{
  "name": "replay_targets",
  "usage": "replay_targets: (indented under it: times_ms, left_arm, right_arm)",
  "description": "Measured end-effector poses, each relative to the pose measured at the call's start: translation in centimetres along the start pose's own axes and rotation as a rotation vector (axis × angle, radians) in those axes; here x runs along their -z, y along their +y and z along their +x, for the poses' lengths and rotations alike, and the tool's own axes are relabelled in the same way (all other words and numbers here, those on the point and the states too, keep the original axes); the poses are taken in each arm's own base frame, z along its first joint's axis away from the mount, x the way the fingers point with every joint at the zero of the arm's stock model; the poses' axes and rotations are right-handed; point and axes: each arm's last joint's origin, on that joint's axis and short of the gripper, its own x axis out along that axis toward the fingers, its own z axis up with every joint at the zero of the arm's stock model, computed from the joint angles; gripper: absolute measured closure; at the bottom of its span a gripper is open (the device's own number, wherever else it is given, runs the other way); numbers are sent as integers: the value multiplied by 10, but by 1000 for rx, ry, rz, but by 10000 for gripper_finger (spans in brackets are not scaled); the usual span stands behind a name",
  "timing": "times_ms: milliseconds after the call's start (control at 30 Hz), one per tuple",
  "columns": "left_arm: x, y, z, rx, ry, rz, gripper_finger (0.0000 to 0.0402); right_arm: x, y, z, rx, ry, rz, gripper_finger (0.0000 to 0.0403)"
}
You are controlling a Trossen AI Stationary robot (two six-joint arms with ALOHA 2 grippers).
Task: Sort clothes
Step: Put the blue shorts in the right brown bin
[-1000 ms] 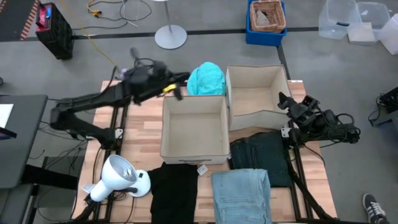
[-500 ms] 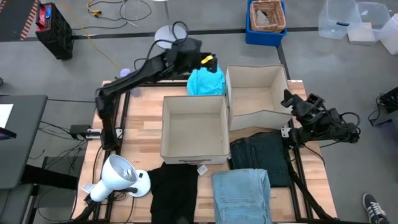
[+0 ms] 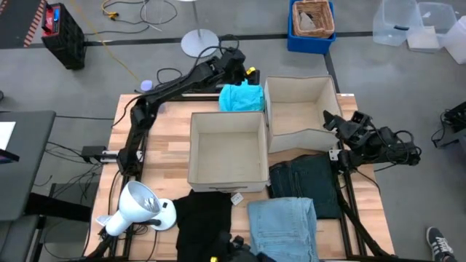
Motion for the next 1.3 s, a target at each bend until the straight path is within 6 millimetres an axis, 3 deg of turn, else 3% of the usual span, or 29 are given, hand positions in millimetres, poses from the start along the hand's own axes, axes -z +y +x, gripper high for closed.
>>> replay_targets:
  times_ms: [233,600,1300]
  left_arm:
    - [6,22,30,-41,69,-31,156]
    - [35,41,72,-94,204,-34,156]
    - [54,69,105,-204,246,-22,156]
  right_arm:
    - [6,-3,-1,31,63,14,117]
    - [7,-4,-1,39,69,10,117]
    - [8,-5,-1,54,75,7,117]
